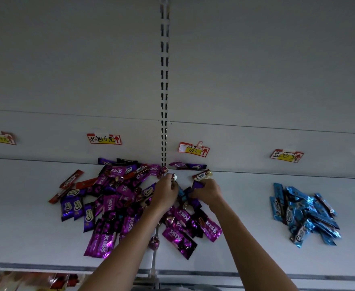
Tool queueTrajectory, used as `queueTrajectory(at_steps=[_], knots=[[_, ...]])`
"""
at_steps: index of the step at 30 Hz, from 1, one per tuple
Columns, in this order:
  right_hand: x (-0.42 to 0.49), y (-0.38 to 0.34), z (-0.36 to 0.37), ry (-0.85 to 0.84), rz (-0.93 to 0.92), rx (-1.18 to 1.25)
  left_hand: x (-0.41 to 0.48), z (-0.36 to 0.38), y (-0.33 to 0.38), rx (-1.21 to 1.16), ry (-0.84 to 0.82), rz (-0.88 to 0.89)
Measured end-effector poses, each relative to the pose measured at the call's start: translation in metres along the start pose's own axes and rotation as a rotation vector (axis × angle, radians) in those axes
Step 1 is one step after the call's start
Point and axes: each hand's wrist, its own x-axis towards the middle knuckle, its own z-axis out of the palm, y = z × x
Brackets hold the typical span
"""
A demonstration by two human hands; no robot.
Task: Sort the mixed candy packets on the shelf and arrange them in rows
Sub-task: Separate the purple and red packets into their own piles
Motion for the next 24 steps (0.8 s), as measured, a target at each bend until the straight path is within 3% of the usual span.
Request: queueTrajectory(at_steps=[3,5,8,11,15,20,24], knots=[[0.001,0.001,-0.006,0.088,-0.090,0.031,0.005,0.005,0.000,0.116,-0.019,0.039],[0.006,0.005,-0.008,0.181,-0.201,-0.115,0.006,0.005,0.002,0.202,-0.078,0.067],[0.014,0.014,-0.006,0.119,-0.338,-0.435,0.008,0.004,0.004,0.266,-0.133,0.072],[0.016,0.020,-0.003,0.198,-0.350,-0.535,0.007,0.003,0.004,0.268,-0.077,-0.056],[0.017,0.020,-0.005,0.235,-0.274,-0.542,0.007,0.007,0.004,0.260,-0.038,-0.144],[0.011,0.022,-0.004,0.218,-0.248,-0.288,0.009,0.010,0.008,0.192,-0.026,-0.201],[-0.001,0.031,-0.003,0.298,-0.312,-0.143,0.011,0.012,0.007,0.258,-0.023,-0.208]])
